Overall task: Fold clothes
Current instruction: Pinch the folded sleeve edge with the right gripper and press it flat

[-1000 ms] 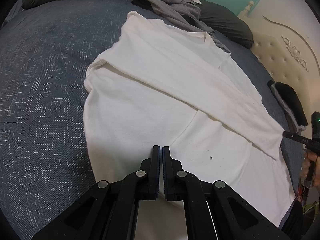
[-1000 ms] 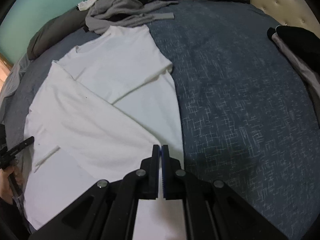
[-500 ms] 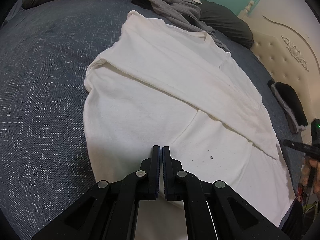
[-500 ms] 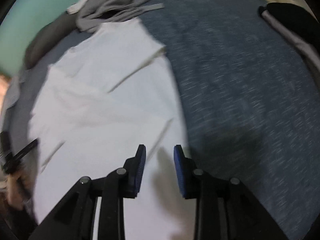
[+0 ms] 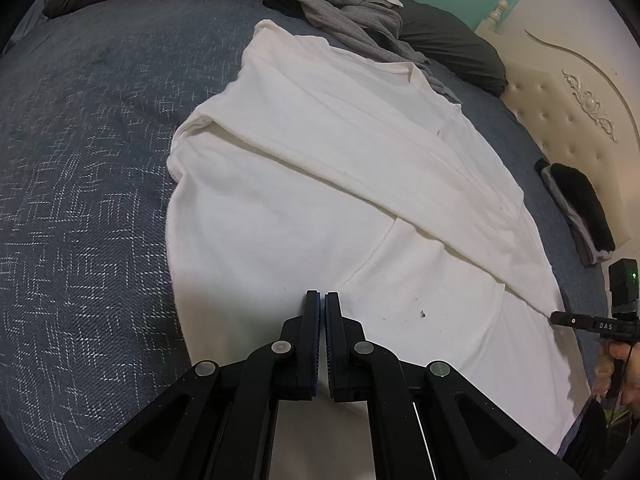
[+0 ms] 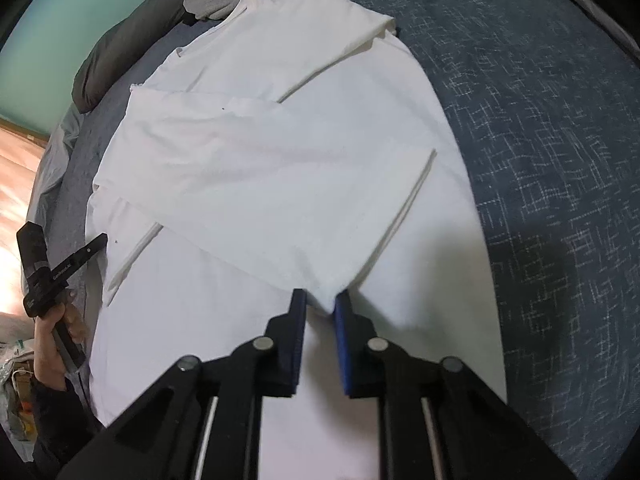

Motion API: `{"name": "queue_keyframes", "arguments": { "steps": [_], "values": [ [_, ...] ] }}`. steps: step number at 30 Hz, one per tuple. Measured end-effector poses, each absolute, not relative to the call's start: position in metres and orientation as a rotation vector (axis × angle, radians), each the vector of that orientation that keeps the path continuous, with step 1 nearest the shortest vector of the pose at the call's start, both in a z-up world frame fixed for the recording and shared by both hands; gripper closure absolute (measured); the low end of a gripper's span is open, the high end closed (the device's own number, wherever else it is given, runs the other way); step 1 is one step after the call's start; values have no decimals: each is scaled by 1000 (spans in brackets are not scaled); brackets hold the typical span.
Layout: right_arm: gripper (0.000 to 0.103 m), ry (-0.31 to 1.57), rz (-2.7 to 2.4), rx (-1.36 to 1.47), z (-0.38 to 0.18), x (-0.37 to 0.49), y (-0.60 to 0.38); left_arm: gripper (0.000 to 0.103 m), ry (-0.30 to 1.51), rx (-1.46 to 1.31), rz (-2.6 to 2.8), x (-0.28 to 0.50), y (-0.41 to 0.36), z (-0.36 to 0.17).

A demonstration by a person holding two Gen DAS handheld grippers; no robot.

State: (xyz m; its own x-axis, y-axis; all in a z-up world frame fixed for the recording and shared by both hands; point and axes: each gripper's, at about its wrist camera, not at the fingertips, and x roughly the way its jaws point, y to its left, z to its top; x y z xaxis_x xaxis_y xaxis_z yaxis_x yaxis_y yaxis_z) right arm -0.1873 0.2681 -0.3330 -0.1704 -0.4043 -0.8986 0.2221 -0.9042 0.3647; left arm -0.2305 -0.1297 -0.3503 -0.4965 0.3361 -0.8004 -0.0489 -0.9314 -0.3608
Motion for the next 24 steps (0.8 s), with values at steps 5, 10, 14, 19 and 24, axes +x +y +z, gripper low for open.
{"name": "queue_keyframes", "arguments": {
  "steps": [5, 10, 14, 19, 24],
  "values": [
    [95, -247, -2103, 1686, -329, -183, 272, 101, -470, -1409, 2553, -229, -140, -345],
    [95, -244, -2093, 1687, -330, -182, 273, 101, -610, -1358, 2629, -231, -170, -339],
    [95, -241, -2088, 1695, -334, -183, 274, 101, -691, -1327, 2663, -229, -191, -337],
    [95, -240, -2082, 1701, -337, -184, 274, 101, -733, -1326, 2658, -232, -203, -341],
    [95, -237, -2075, 1708, -339, -183, 274, 101, -690, -1295, 2698, -237, -205, -333]
  ]
}}
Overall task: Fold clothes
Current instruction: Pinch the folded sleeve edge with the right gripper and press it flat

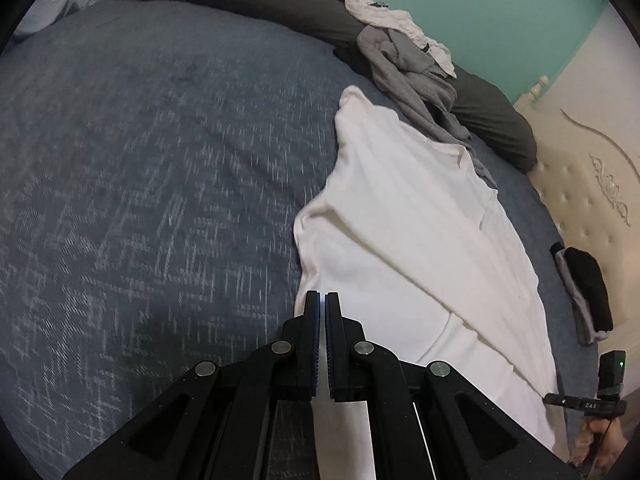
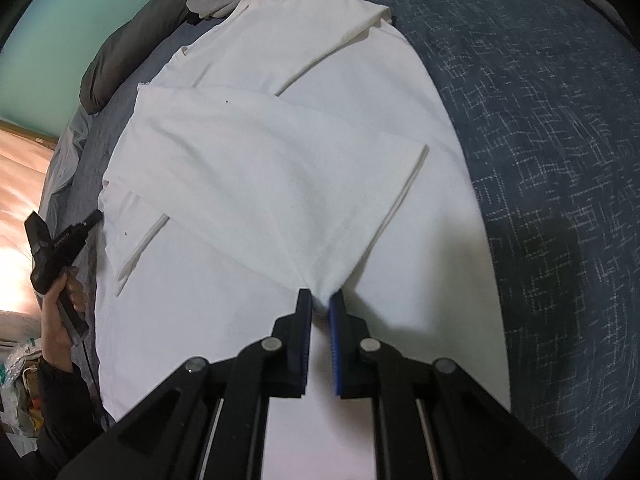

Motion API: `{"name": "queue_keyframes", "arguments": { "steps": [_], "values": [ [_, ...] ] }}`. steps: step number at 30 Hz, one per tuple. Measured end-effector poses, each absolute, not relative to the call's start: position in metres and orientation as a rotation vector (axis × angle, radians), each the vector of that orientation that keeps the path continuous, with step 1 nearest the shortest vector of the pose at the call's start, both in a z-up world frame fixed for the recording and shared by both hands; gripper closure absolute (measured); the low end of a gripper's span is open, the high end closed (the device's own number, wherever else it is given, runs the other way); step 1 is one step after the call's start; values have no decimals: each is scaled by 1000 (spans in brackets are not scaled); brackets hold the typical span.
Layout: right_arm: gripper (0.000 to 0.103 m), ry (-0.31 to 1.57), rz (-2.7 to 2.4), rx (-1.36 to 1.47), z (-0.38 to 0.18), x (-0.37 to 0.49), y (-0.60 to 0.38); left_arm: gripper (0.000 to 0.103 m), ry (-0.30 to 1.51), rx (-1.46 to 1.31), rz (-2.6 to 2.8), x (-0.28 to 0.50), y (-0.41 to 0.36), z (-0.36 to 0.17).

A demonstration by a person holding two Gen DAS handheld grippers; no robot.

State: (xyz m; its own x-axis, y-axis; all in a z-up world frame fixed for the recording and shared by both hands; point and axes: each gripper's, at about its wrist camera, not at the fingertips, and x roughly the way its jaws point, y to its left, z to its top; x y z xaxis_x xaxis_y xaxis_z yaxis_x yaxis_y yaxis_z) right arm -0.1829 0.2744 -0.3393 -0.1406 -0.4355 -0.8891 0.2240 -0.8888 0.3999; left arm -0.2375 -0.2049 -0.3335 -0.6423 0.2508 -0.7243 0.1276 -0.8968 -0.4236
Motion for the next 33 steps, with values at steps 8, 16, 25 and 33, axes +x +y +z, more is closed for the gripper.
{"name": "queue_keyframes", "arguments": {
  "steps": [8, 16, 25, 33],
  "values": [
    [95, -228, -2065, 1709, -339, -184, 273, 101, -718, -1234, 2721, -256, -223, -320],
    [95, -236, -2054, 1711, -337, -186, 272, 101, -596, -1311, 2689, -288, -213, -334],
    [95, -250, -2035, 1710, -339, -187, 275, 103, -459, -1336, 2712, -299, -206, -338],
    [95, -270, -2028, 1709, -341, -187, 275, 103, -504, -1365, 2687, -307, -219, -336]
  ]
}}
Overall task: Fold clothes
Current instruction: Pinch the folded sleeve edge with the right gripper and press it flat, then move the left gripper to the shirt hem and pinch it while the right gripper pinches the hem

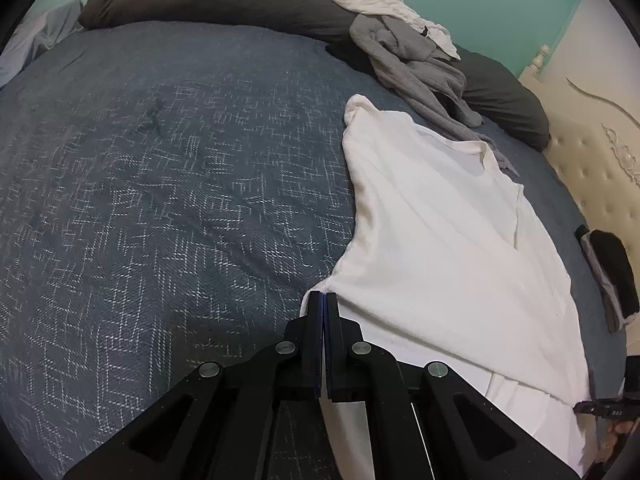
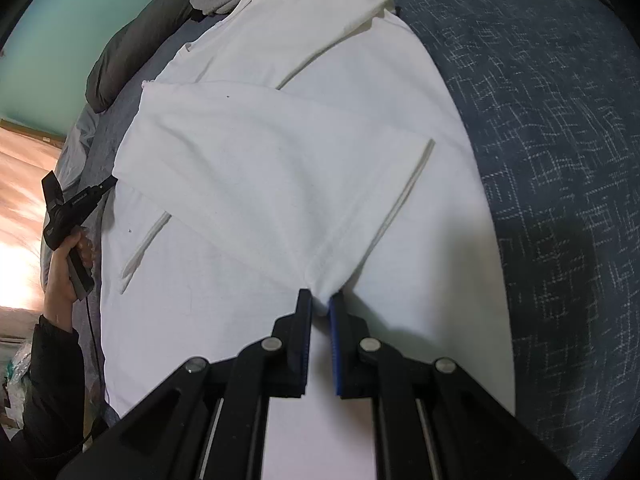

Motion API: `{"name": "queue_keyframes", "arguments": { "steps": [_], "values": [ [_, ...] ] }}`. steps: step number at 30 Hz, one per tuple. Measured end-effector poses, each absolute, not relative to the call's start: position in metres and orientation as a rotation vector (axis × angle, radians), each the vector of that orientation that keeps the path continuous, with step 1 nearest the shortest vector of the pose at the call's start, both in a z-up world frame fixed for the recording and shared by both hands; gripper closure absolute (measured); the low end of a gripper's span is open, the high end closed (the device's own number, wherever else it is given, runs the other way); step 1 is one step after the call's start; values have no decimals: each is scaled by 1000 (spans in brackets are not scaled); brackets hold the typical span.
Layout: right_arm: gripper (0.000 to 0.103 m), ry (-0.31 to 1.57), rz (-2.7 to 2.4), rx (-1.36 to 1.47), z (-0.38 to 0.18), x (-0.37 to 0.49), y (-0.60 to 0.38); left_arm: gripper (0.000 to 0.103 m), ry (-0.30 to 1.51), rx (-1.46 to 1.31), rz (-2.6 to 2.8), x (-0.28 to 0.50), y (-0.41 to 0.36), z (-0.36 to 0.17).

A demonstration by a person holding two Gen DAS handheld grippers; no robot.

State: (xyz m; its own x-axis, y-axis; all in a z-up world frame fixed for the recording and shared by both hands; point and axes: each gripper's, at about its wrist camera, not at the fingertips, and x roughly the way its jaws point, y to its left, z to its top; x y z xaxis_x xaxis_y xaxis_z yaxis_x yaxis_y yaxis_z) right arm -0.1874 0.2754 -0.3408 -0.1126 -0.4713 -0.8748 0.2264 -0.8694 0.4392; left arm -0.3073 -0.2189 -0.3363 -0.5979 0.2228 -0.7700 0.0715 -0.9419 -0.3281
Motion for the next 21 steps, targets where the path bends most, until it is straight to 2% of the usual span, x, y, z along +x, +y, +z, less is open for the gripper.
{"name": "queue_keyframes", "arguments": {
  "steps": [7, 13, 15, 18, 21],
  "values": [
    [94, -307, -2027, 1723, -340, -186, 281, 103, -615, -1411, 2651, -288, -236, -333],
    [84, -276, -2045, 1726, -328, -175, 292, 102, -585, -1498, 2613, -239, -248, -320],
    [76, -287, -2054, 1720, -321, -168, 303, 102, -550, -1533, 2597, -221, -249, -317],
    [70, -306, -2066, 1717, -310, -157, 321, 102, -528, -1579, 2560, -190, -245, -312],
    [67, -326, -2068, 1722, -300, -141, 340, 102, -504, -1604, 2520, -157, -234, -303]
  ]
}}
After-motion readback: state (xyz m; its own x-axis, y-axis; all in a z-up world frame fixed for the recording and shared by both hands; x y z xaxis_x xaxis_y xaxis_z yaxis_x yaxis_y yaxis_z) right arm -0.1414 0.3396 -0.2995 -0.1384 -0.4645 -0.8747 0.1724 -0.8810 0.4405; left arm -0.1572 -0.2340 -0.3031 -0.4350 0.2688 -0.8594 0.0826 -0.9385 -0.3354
